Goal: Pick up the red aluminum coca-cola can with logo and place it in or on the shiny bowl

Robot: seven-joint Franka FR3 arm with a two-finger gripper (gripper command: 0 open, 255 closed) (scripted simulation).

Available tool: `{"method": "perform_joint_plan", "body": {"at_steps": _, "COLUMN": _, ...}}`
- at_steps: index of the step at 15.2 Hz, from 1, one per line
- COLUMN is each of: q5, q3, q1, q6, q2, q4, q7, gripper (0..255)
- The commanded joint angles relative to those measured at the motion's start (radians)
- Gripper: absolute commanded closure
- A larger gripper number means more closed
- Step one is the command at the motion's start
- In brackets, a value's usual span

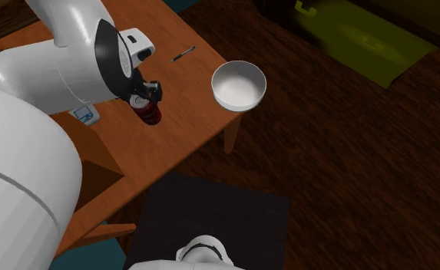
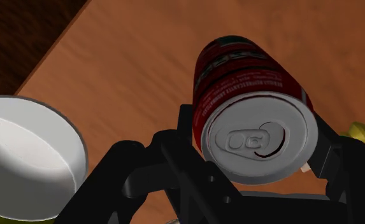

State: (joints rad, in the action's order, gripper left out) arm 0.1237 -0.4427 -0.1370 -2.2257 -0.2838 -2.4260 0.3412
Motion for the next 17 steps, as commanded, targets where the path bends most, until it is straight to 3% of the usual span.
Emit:
{"method": "perform_joint_plan", "body": {"at_steps": 1, "q5": 0.003, "q3": 0.006, "q1": 0.000, "q6": 0.030, "q2": -0.013, "q4": 0.018, "q7": -0.005, "gripper": 255}}
{"method": "perform_joint_plan", "body": {"at_steps": 12, "q5": 0.010, "q3": 0.027, "q1": -0.001, "q6": 0.178, "q2": -0.066, "q4": 0.114, "q7": -0.017, "gripper": 255}}
{"method": "perform_joint_plan", "body": {"at_steps": 17, "q5": -0.024, "q3": 0.106, "q1": 0.053, "q6": 0.188, "q2": -0.028, "q4": 0.155, "q7": -0.128, "gripper": 255}}
